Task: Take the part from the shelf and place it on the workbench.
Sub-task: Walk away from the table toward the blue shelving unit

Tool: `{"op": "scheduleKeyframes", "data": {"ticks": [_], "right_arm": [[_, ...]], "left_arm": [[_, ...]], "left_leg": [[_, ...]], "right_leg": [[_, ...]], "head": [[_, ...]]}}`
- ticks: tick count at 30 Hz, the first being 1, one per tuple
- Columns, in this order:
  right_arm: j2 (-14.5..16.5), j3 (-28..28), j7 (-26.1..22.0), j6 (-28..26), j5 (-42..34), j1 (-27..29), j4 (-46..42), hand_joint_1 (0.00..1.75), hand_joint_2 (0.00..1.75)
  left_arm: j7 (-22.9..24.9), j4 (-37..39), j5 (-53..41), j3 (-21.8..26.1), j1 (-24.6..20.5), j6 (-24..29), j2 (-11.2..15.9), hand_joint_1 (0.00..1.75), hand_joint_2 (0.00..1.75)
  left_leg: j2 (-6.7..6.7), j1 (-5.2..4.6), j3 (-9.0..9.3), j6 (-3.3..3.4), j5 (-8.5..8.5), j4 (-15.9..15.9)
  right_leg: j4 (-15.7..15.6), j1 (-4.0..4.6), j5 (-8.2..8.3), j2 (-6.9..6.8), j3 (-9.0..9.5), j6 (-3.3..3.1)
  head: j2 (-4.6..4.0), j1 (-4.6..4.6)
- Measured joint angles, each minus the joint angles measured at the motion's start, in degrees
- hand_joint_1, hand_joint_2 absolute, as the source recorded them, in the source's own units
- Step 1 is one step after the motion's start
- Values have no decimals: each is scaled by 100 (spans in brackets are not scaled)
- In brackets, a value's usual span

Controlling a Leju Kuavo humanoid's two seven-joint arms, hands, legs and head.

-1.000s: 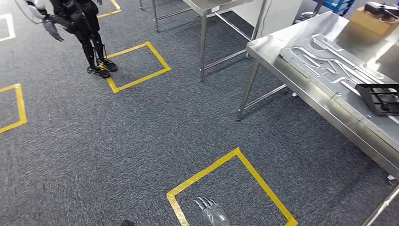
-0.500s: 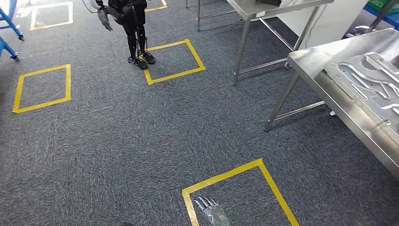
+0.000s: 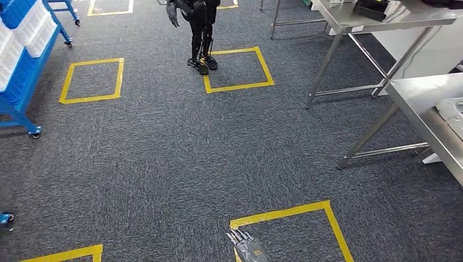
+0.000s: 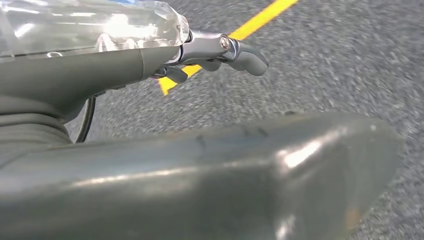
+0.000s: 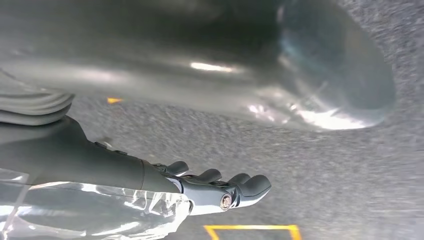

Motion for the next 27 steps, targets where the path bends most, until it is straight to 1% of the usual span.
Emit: {"op": "scheduleKeyframes", "data": {"ticks": [1, 2, 3, 4, 5, 6, 7, 8, 9, 10, 11, 12, 13, 14, 15, 16, 17, 18, 19, 21, 22, 23, 24, 25, 26, 27], "right_arm": [[-1, 0, 0, 0, 8, -3, 1, 0, 0], [-2, 0, 0, -1, 15, -5, 2, 0, 0], [-3, 1, 0, 0, 23, -5, 4, 0, 0], [-4, 1, 1, 1, 27, -4, 7, 0, 0], [-2, 2, 1, 1, 32, -2, 8, 0, 0], [5, 3, 2, 2, 37, -2, 9, 0, 0], [14, 4, 2, 1, 43, -3, 9, 0, 0], [28, 7, 1, 1, 50, -5, 8, 0, 0], [39, 9, 1, 1, 55, -2, 8, 0, 0], [43, 11, 1, 3, 59, 6, 10, 0, 0], [43, 13, 3, 5, 61, 19, 13, 0, 0], [36, 13, 4, 9, 61, 33, 16, 0, 0], [30, 13, 6, 12, 61, 44, 20, 0, 0], [26, 13, 7, 14, 62, 49, 22, 0, 0], [26, 14, 7, 16, 62, 50, 24, 0, 0], [27, 14, 7, 16, 62, 48, 24, 0, 0], [27, 15, 7, 16, 62, 46, 24, 0, 0], [28, 15, 8, 16, 61, 44, 24, 0, 0], [30, 16, 9, 16, 62, 42, 24, 0, 0], [41, 18, 10, 17, 62, 38, 21, 0, 0], [48, 20, 9, 19, 65, 36, 19, 0, 0], [53, 24, 9, 23, 66, 35, 16, 0, 0], [56, 26, 8, 28, 67, 39, 15, 0, 0], [52, 29, 9, 37, 68, 49, 15, 0, 0], [46, 31, 10, 45, 69, 62, 17, 0, 0], [39, 32, 14, 55, 71, 75, 20, 0, 0]], "left_arm": [[3, 1, 3, 0, 3, 1, -8, 0, 0], [6, 1, 9, 1, 1, 2, -16, 0, 0], [8, 1, 18, 1, -3, 6, -24, 0, 0], [10, 1, 28, 2, 2, 10, -30, 0, 0], [13, 1, 39, 2, 12, 15, -31, 0, 0], [14, 2, 46, 3, 29, 19, -31, 0, 0], [16, 2, 51, 3, 49, 21, -31, 0, 0], [18, 2, 56, 4, 59, 25, -30, 0, 0], [19, 2, 59, 6, 58, 30, -28, 0, 0], [19, 2, 62, 8, 51, 34, -26, 0, 0], [18, 2, 66, 10, 45, 38, -25, 0, 0], [18, 2, 74, 13, 44, 39, -25, 0, 0], [17, 2, 81, 16, 52, 39, -24, 0, 0], [17, 2, 88, 23, 64, 39, -21, 0, 0], [16, 2, 94, 32, 75, 40, -19, 0, 0], [13, 2, 96, 40, 80, 41, -16, 0, 0], [7, 1, 97, 46, 79, 43, -15, 0, 0], [1, 1, 99, 50, 78, 45, -14, 0, 0], [-4, 2, 100, 52, 79, 47, -14, 0, 0], [-10, 2, 106, 56, 99, 50, -13, 0, 0], [-13, 1, 110, 58, 111, 50, -12, 0, 0], [-15, 1, 114, 60, 118, 50, -11, 0, 0], [-17, 0, 115, 61, 116, 49, -11, 0, 0], [-21, 0, 116, 61, 112, 48, -11, 0, 0], [-25, 0, 117, 61, 107, 46, -10, 0, 0], [-28, 0, 117, 62, 108, 44, -10, 0, 0]], "left_leg": [[-79, -1, 5, -7, 6, 0], [-156, 5, 0, -24, 16, 0], [-224, 18, -15, -49, 30, -1], [-289, 35, -36, -82, 48, -7], [-362, 48, -54, -121, 71, -25], [-406, 50, -65, -155, 85, -40], [-338, 35, -87, -177, 64, -12], [-190, 16, -148, -192, -21, 111], [13, 0, -257, -198, -171, 349], [230, -8, -413, -205, -366, 693], [357, -4, -579, -222, -553, 1065], [428, 4, -695, -240, -664, 1343], [471, 12, -721, -257, -678, 1451], [509, 19, -618, -272, -584, 1318], [573, 23, -401, -281, -420, 979], [692, 15, -152, -273, -291, 558], [790, 5, 60, -247, -183, 199], [855, -9, 188, -212, -135, -21], [874, -26, 226, -171, -132, -104], [756, -33, 215, -98, -96, -115], [701, -26, 214, -64, -77, -135], [644, -16, 212, -30, -55, -155], [586, -4, 211, 0, -32, -171], [523, -5, 194, 20, -17, -172], [451, -9, 176, 34, -4, -170], [372, -16, 160, 40, 5, -166]], "right_leg": [[-393, 15, 192, 178, 165, -55], [-703, 28, 327, 335, 293, -94], [-881, 39, 386, 455, 362, -118], [-938, 46, 385, 508, 378, -128], [-964, 56, 404, 446, 384, -130], [-1010, 42, 428, 371, 402, -139], [-1070, 32, 458, 285, 432, -150], [-1135, 21, 490, 188, 462, -164], [-1185, 16, 514, 81, 484, -177], [-1199, 34, 519, -33, 491, -187], [-1195, 46, 516, -147, 483, -198], [-1184, 55, 509, -262, 471, -203], [-1170, 58, 499, -371, 458, -205], [-1152, 57, 489, -469, 446, -199], [-1131, 53, 476, -555, 440, -186], [-1106, 57, 458, -632, 438, -165], [-1084, 66, 439, -695, 438, -139], [-1068, 75, 425, -744, 443, -109], [-1058, 82, 418, -788, 450, -80], [-1055, 72, 411, -854, 464, -21], [-1016, 56, 368, -789, 458, 15], [-898, 39, 267, -656, 415, 48], [-667, 19, 106, -483, 319, 75], [-316, 2, -95, -306, 166, 90], [79, -4, -281, -207, -19, 95], [408, -6, -392, -161, -180, 94]], "head": [[0, 0], [0, 0], [0, 0], [0, 1], [0, 1], [0, 1], [0, 1], [0, -1], [0, -2], [0, -2], [0, -4], [0, -4], [0, -4], [0, -4], [0, -4], [0, -4], [0, -4], [0, -4], [0, -4], [0, -4], [0, -4], [0, -3], [0, -3], [0, -3], [0, -3], [0, -3]]}}
